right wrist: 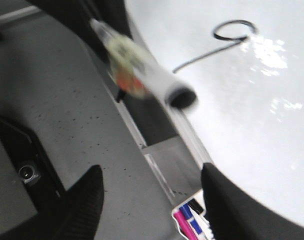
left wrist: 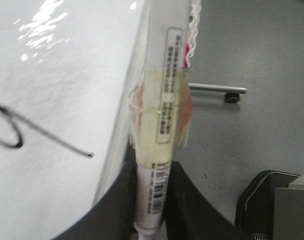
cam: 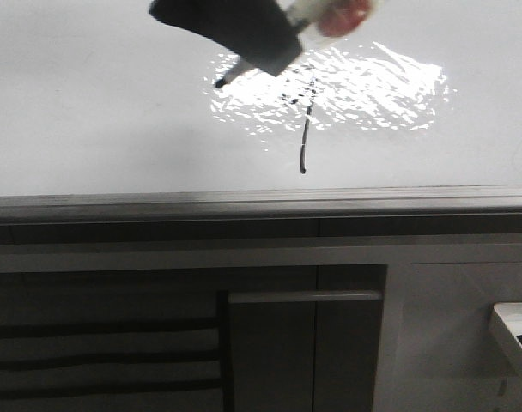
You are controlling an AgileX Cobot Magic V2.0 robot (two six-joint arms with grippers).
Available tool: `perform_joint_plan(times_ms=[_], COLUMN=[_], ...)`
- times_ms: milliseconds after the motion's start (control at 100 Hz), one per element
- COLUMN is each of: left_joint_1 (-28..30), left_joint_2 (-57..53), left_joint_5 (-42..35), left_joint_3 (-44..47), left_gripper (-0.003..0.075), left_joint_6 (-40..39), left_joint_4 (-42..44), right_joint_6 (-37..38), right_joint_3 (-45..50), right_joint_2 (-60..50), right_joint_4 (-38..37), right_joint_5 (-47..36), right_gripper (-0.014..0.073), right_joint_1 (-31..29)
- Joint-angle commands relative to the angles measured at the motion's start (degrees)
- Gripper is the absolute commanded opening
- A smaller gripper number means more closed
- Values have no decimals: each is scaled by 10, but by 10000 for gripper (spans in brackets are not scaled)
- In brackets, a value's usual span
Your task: Write number 9 on whiteboard
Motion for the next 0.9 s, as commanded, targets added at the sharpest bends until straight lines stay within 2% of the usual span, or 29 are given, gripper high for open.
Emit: perform_joint_plan(times_ms=[0, 140, 230, 320, 420, 630, 890], left_joint_1=[34, 94, 125, 148, 168, 172, 196], left_joint_2=[-31, -42, -55, -80, -112, -110, -74], left_joint_5=[-27, -14, -28, -70, -166, -336, -360], left_joint_3=[-20, -11, 13, 57, 130, 224, 227], left_gripper=[-20, -20, -20, -20, -20, -20, -20], left_joint_6=[-121, -301, -362, -402, -449, -473, -477], left_joint_4=[39, 126, 151, 165, 162, 149, 130], right_joint_6=[45, 51, 51, 51, 51, 51, 51], right_joint_3=[-20, -12, 2, 16, 32, 61, 64], right_joint_2=[-41, -79, -92, -98, -98, -98, -98], right_joint_4=[-25, -25, -25, -25, -25, -25, -24], right_joint_5=[-16, -12, -13, -14, -17, -41, -45], right_gripper=[394, 394, 394, 394, 394, 394, 394], right_joint_1=[-31, -72, -83, -86, -86, -86, -86])
